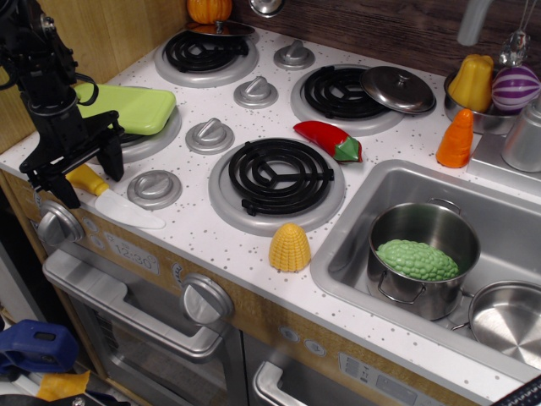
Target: Put knife on cutting board
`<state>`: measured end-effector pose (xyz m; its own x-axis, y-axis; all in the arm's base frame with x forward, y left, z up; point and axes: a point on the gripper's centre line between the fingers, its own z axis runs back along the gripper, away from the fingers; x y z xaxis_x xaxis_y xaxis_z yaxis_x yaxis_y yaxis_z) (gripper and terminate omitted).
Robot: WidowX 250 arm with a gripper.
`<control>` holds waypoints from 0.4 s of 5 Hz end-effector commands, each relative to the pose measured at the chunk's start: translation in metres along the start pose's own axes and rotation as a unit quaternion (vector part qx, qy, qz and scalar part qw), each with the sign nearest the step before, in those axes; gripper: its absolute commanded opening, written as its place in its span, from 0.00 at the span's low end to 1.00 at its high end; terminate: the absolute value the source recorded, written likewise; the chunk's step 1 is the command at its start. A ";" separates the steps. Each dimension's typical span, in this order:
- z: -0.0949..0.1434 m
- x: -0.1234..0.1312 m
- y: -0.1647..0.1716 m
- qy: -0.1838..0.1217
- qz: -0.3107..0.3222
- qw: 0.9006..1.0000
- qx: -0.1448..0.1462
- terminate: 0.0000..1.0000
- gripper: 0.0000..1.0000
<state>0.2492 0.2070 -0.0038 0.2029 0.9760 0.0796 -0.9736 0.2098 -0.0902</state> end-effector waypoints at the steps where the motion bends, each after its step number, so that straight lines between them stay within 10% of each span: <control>1: 0.007 0.009 -0.001 -0.019 0.010 1.000 -0.011 0.00 0.00; 2: 0.016 0.007 -0.004 -0.032 0.005 0.999 -0.004 0.00 0.00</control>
<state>0.2433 0.2092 -0.0010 0.2015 0.9752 0.0918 -0.9775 0.2062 -0.0446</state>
